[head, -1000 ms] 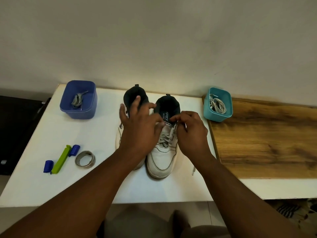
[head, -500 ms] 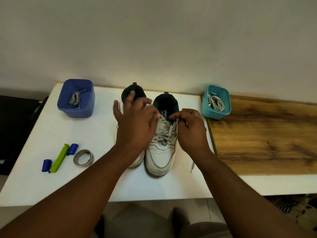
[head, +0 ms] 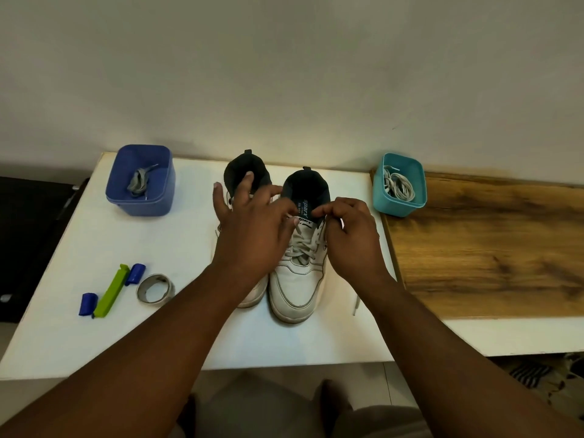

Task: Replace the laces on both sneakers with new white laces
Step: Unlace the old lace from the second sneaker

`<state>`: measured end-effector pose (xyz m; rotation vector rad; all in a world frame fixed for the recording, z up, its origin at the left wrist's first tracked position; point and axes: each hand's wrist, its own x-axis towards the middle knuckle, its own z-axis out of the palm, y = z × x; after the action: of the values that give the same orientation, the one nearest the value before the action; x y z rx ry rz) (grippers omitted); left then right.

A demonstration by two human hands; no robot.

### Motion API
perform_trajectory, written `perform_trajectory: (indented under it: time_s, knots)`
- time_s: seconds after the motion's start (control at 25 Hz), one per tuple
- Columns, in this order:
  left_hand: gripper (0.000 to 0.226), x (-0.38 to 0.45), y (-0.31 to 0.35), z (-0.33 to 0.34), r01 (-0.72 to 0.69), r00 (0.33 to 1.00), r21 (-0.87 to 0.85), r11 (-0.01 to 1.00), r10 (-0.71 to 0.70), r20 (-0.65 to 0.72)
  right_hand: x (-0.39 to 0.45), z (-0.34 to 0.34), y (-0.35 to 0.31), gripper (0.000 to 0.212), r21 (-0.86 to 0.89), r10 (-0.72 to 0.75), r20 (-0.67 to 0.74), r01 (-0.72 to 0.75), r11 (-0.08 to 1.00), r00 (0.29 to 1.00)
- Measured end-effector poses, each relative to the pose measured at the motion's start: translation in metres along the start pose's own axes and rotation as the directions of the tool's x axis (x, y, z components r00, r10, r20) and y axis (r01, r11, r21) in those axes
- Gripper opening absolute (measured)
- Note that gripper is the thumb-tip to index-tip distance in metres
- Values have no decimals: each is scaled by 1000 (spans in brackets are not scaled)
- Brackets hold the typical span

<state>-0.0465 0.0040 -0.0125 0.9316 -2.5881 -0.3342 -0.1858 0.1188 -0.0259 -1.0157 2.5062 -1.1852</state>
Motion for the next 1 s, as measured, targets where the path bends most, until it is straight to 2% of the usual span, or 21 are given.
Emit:
perform_trajectory:
  time_s: [0.12,0.28,0.36,0.44,0.56,0.72,0.84,1.0]
  knots:
    - [16,1,-1,-9,28,994,-43,999,-32,-100,0,0,-3,30,-12,4,10,-4,1000,1000]
    - [18,2,-6,-29,252,910,-101,963,-271,-314,-3,-8,-10,23,-44,13,27,-11,999,1000]
    - [27,1,-12,-31,332,896,-26,943,-324,-303,-6,-13,-15,17,-116,-14,58,20,993,998]
    - [39,-1,-13,-30,362,905,63,930,-335,-263,-10,-14,-21,24,-209,-93,132,120,971,987]
    - [46,-1,0,-29,265,945,89,960,-241,-220,-11,-18,-24,36,-230,-120,150,153,961,981]
    - [19,-3,14,-17,24,997,63,998,-19,-81,-8,-26,-17,50,-274,-94,175,140,951,980]
    - [24,-5,13,-9,-62,997,95,994,56,60,-6,-20,-12,46,-252,-131,189,178,951,973]
    - [22,-8,16,-5,-92,990,125,988,77,116,-4,-15,-10,36,-136,-164,147,184,974,975]
